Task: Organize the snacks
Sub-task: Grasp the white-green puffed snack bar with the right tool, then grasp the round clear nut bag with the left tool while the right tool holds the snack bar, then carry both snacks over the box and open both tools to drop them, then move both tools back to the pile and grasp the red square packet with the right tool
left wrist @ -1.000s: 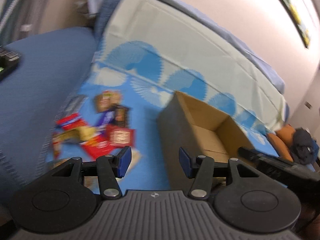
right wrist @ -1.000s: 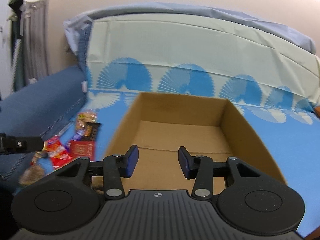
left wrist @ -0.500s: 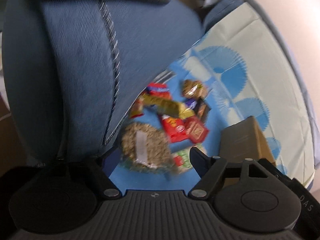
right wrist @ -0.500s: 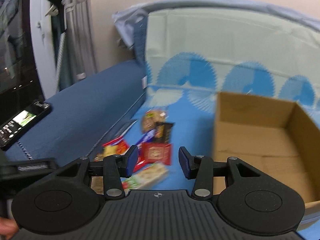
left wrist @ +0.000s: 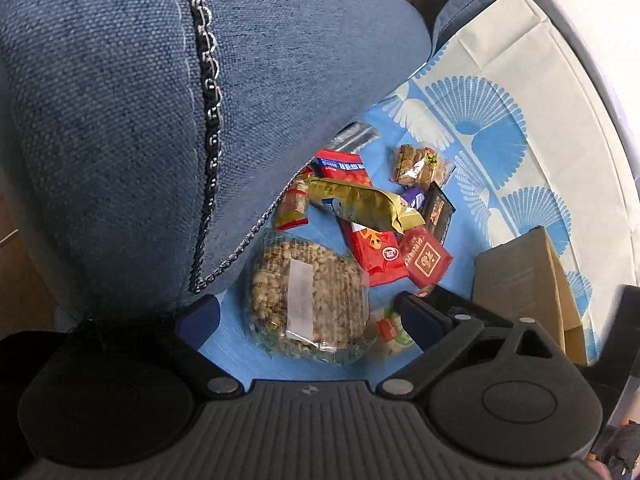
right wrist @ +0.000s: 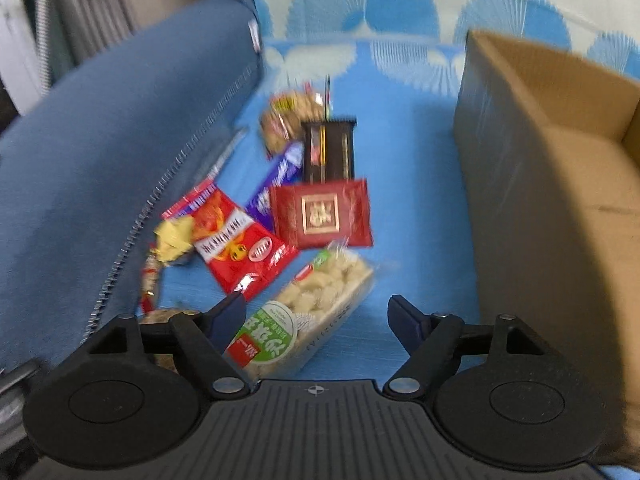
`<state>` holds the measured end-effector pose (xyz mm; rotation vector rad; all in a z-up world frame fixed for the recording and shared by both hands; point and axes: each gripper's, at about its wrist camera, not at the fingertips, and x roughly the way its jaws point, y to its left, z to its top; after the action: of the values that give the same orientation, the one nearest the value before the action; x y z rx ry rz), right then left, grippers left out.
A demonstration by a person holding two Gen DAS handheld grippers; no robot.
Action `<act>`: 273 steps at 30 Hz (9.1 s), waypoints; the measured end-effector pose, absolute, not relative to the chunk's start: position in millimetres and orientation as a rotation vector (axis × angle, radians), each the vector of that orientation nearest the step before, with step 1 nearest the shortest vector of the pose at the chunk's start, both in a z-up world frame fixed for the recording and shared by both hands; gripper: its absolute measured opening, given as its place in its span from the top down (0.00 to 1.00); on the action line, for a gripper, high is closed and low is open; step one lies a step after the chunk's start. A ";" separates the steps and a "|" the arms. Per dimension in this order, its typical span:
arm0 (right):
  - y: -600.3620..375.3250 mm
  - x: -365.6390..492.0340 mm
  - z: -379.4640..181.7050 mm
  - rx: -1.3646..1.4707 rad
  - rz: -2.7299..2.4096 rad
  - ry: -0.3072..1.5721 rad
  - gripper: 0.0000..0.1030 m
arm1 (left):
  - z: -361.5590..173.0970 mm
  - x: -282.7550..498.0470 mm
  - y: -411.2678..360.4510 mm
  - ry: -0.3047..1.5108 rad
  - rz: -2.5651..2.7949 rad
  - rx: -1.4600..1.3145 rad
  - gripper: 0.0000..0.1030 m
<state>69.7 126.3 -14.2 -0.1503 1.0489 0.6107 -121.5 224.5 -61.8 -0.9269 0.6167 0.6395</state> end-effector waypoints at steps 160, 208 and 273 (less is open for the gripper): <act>0.6 -18.7 64.9 -0.257 0.818 0.738 0.63 | -32.8 -107.7 171.5 0.535 0.344 -0.571 0.17; -143.7 92.9 99.7 0.284 0.397 0.622 0.63 | 65.8 17.4 41.0 0.568 0.140 -0.397 0.17; -25.9 27.1 80.5 -0.075 0.751 0.638 0.72 | -51.3 -48.0 203.6 0.661 0.509 -0.166 0.61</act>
<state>27.1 -25.9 80.5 -0.0745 0.6380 0.7509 -48.0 203.6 -51.3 -0.1662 0.6609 0.5094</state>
